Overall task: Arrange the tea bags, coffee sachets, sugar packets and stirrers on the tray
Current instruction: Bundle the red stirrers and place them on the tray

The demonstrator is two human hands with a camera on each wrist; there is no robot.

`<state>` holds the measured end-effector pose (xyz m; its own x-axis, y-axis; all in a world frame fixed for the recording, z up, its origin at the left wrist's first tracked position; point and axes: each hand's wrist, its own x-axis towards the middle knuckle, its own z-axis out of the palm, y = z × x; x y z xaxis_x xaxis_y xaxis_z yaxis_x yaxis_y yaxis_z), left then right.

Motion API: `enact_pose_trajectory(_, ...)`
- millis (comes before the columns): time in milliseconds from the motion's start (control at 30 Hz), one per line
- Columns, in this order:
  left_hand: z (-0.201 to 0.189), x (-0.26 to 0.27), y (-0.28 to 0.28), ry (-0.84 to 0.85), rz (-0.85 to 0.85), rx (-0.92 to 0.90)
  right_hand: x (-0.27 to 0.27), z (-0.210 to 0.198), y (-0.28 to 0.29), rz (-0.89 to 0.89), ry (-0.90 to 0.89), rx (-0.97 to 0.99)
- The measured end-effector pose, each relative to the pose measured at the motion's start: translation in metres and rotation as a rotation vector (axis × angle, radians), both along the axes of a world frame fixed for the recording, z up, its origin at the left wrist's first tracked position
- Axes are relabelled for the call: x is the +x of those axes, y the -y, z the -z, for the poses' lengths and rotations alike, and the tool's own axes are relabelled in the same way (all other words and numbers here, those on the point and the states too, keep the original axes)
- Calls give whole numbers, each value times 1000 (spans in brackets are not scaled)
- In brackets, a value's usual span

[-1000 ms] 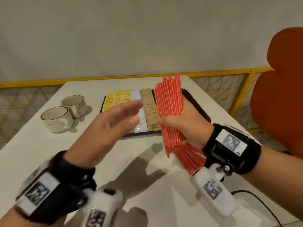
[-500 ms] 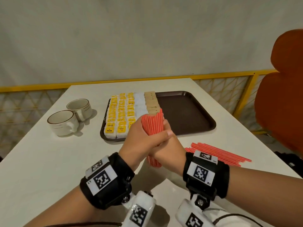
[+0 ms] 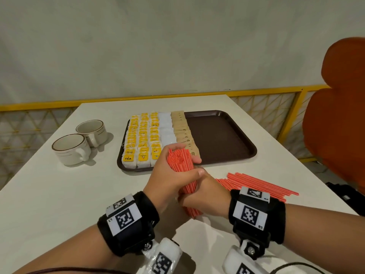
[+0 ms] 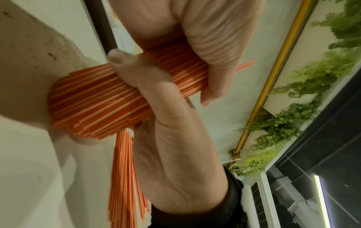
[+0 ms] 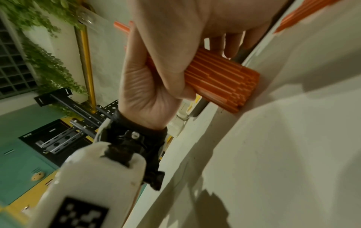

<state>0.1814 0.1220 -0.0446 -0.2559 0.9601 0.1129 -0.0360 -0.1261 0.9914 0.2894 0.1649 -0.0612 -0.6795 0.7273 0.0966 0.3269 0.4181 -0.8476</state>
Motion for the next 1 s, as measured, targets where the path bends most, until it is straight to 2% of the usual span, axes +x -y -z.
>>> enact_pose_trajectory(167, -6, -1, 2, -50, -30, 33, -2, -2, -3, -74, -4, 64)
enact_pose_trajectory(333, -9, 1, 2, -171, -148, 118, -2, -2, -8, -144, 37, 108)
enact_pose_trajectory(467, -10, -3, 0, -192, -170, 178, 10, -6, -9, -3, 213, 71)
enact_pose_trajectory(600, -4, -5, 0, -164, -214, 174, 14, -7, -9, 12, 167, 23)
enact_pose_trajectory(700, 0, -8, -2, -135, -260, 163, 11, 0, -10, 22, 90, -91)
enact_pose_trajectory(800, 0, -12, -3, -110, -275, 148, 12, 1, -10, -55, 43, -157)
enact_pose_trajectory(900, 2, -17, -3, -163, -272, 155, 19, -16, -14, -244, 210, -37)
enact_pose_trajectory(933, 2, -18, -3, -177, -266, 165, 21, -24, -18, -250, 226, 37)
enact_pose_trajectory(1000, 2, -18, -4, -180, -244, 176, 23, -42, -27, -103, 90, 193)
